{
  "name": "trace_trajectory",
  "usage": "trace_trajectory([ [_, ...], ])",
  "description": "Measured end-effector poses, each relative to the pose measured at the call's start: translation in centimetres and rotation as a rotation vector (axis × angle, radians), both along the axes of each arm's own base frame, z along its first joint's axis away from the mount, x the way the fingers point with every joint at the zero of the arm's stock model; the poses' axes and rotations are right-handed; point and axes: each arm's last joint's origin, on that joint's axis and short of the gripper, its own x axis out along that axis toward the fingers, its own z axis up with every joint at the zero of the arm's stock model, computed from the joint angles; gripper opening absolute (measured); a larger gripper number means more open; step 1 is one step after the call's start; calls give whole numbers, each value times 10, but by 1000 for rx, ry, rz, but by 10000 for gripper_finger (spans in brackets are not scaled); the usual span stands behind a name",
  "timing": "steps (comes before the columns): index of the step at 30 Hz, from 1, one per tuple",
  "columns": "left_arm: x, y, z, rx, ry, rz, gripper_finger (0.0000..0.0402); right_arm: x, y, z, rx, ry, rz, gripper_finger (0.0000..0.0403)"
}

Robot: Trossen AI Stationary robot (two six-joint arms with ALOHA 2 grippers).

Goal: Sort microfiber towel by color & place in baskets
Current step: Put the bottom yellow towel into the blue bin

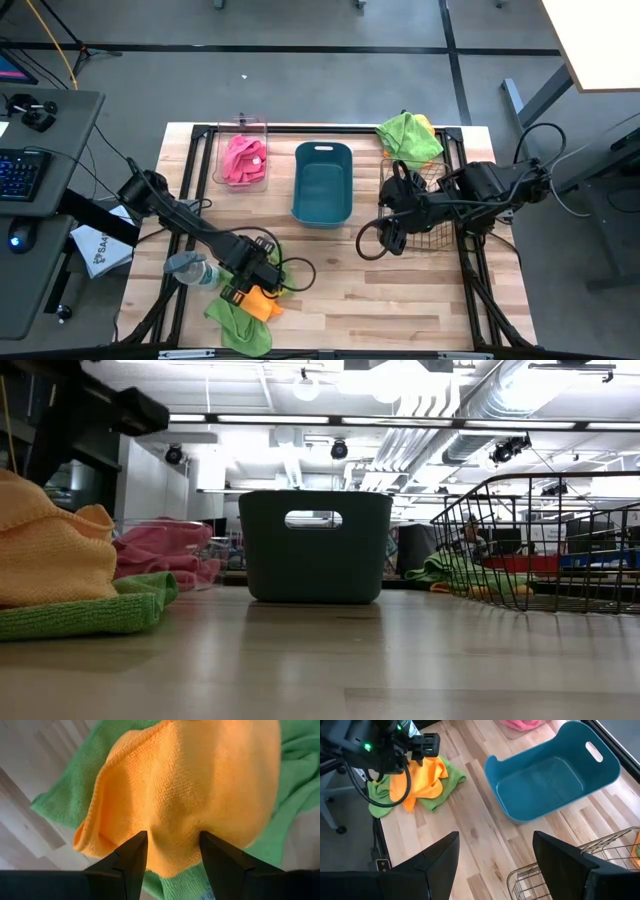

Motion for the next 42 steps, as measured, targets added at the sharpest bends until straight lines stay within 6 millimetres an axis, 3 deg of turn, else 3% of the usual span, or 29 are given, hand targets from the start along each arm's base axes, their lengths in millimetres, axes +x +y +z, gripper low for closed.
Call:
trace_trajectory([
  [7, 2, 6, -7, 11, -6, 90, 161, 0, 0, 0, -6, 1, 8, 249],
  [10, 4, 7, -7, 40, -34, 93, 114, 0, 0, 0, -15, -1, 5, 249],
  [13, 5, 8, -7, 84, -61, 95, 30, 0, 0, 0, -25, -2, 6, 249],
  [16, 6, 12, -1, 89, -73, 114, 11, 0, 0, 0, -31, -1, 14, 249],
  [19, 10, 21, 28, 78, -151, 150, 2, 0, -1, 0, -41, 2, 26, 249],
  [24, 9, 50, 111, 68, -451, 229, 1, 0, -1, 0, -78, -3, 30, 249],
  [28, 5, 83, 180, 181, -776, 313, 0, 1, -2, 1, -125, -16, 17, 249],
  [32, 10, 114, 225, 349, -1047, 377, 0, 1, -4, 2, -159, -30, -2, 249],
  [37, 27, 150, 241, 440, -1227, 468, 0, 1, -5, 2, -197, -43, -29, 249],
  [42, 49, 180, 219, 388, -1269, 558, 0, 1, -6, 3, -224, -48, -48, 249],
])
